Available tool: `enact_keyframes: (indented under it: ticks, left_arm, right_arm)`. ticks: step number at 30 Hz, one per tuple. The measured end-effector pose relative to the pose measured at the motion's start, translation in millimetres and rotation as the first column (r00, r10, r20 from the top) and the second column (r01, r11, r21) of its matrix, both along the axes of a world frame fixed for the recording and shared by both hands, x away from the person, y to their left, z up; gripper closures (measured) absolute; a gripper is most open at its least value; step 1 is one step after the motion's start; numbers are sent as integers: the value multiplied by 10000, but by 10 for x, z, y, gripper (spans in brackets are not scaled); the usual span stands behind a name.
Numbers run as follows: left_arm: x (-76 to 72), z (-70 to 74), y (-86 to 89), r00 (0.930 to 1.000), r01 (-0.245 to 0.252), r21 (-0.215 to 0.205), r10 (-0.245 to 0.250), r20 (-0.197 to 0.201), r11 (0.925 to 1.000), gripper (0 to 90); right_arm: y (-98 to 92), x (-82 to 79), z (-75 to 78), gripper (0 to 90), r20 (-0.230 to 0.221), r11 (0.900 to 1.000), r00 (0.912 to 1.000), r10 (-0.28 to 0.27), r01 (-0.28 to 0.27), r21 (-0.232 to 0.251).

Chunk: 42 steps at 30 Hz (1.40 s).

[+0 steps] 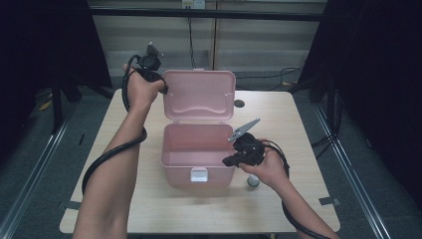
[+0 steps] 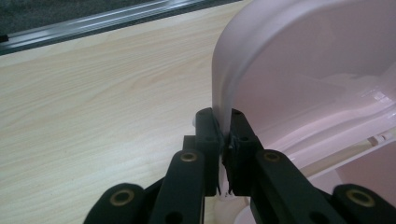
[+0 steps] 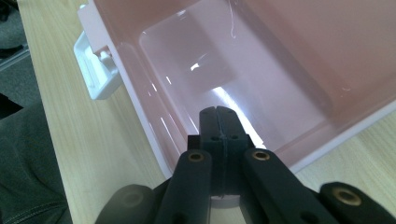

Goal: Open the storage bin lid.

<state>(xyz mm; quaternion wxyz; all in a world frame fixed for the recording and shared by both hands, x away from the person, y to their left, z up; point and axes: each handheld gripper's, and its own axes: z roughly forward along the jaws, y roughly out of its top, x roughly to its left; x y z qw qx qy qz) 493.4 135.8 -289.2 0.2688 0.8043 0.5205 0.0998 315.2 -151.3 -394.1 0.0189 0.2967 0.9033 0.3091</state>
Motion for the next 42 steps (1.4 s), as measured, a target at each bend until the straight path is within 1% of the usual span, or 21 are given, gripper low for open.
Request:
enact_keyframes:
  ticks: [4,7,11,15,18,20,25,28,31,32,33,36,37,42]
  left_arm:
    - [28,-13,1,10000,5,23,-5,-39,10000,854]
    - [50,-33,3,9999,-76,-104,76,-66,9999,854]
    - [80,-54,0,9999,-117,-84,116,-114,9999,854]
    - [118,-69,-9,9998,-115,29,116,-174,9999,853]
    - [143,-93,-16,9995,-247,-51,246,-189,9997,852]
    - [163,-107,-13,9996,-187,17,187,-201,9998,851]
    - [200,-140,-17,9994,-264,-35,263,-239,9996,849]
    - [219,-170,-12,9992,-341,-169,338,-230,9993,847]
    - [239,-199,-8,9991,-346,-167,342,-231,9993,847]
    - [246,-210,-13,9989,-422,-200,417,-223,9989,847]
    - [258,-217,-7,9991,-346,-153,342,-240,9993,846]
    - [282,-246,-11,9983,-506,-298,497,-320,9983,847]
    - [292,-252,-7,9986,-439,-243,431,-319,9987,846]
    - [332,-291,-15,9980,-513,-243,504,-389,9984,846]
  right_arm:
    - [5,5,2,900,36,10000,10000,23,-23,-53]
    - [3,3,1,900,57,10000,10000,34,-33,-40]
    - [4,-1,0,900,37,10000,10000,48,-48,-38]
    - [4,1,0,900,40,10000,10000,44,-43,-33]
    - [3,-2,0,900,20,10000,10000,25,-25,-13]
    - [3,-1,0,900,16,10000,10000,21,-21,-14]
    - [3,4,0,900,5,10000,10000,33,-33,-18]
    - [1,4,-1,900,7,10000,10000,30,-30,5]
    - [2,6,-1,900,8,10000,10000,50,-50,-2]
    - [3,5,0,900,4,10000,10000,40,-40,-24]
    - [4,4,0,900,10,10000,10000,43,-43,-35]
    - [1,6,-1,900,3,10000,10000,53,-53,1]
    - [2,4,-2,900,9,10000,10000,31,-31,8]
    - [0,3,-1,900,-11,10000,10000,17,-17,16]
